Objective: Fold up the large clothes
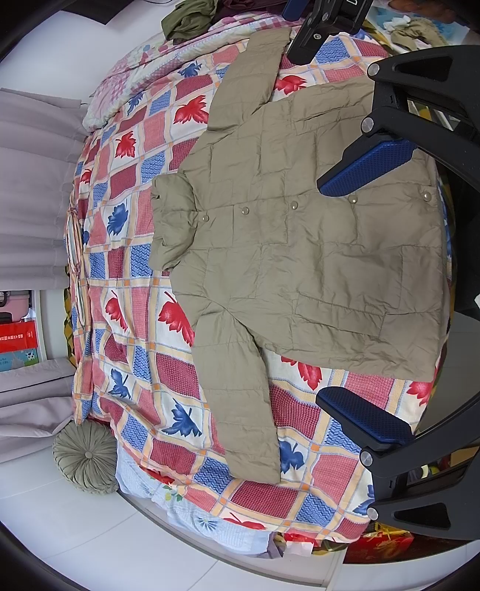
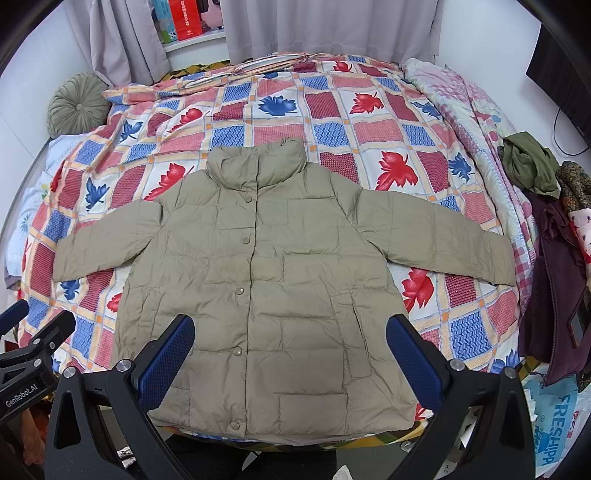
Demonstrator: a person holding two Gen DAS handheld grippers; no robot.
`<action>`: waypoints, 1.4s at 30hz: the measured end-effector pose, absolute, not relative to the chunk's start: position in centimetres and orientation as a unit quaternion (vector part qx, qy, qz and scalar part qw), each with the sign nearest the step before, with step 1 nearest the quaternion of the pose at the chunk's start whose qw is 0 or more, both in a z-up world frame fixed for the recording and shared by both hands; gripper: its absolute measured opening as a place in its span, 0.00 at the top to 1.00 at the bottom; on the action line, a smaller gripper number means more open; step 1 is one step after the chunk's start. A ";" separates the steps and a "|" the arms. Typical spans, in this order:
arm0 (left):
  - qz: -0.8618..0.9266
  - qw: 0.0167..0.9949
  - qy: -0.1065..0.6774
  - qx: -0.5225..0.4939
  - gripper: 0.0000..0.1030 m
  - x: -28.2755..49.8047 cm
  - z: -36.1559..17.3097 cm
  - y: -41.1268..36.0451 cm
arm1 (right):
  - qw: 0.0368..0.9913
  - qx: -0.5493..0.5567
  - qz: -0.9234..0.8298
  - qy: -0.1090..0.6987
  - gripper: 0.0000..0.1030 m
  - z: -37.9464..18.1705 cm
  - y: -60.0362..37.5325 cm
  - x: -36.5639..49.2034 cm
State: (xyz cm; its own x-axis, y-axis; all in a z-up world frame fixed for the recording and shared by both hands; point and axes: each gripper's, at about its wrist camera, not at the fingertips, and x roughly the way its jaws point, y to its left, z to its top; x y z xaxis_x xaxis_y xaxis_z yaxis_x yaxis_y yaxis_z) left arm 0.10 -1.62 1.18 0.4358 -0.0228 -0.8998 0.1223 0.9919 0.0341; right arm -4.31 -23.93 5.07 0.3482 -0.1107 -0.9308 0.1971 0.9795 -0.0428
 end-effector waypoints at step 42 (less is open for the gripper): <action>-0.049 0.779 0.548 -0.300 0.00 12.7 -23.3 21.4 | 0.738 0.051 -0.035 0.672 0.00 -12.8 -15.2 -1.0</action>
State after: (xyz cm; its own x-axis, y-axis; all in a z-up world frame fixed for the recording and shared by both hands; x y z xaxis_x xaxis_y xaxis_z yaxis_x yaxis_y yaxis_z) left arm 12.68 21.41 -23.34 0.3947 -0.4058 -0.8244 -0.2528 0.8146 -0.5220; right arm -0.96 -15.17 -12.83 0.0941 0.0179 -0.9954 0.1198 0.9924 0.0292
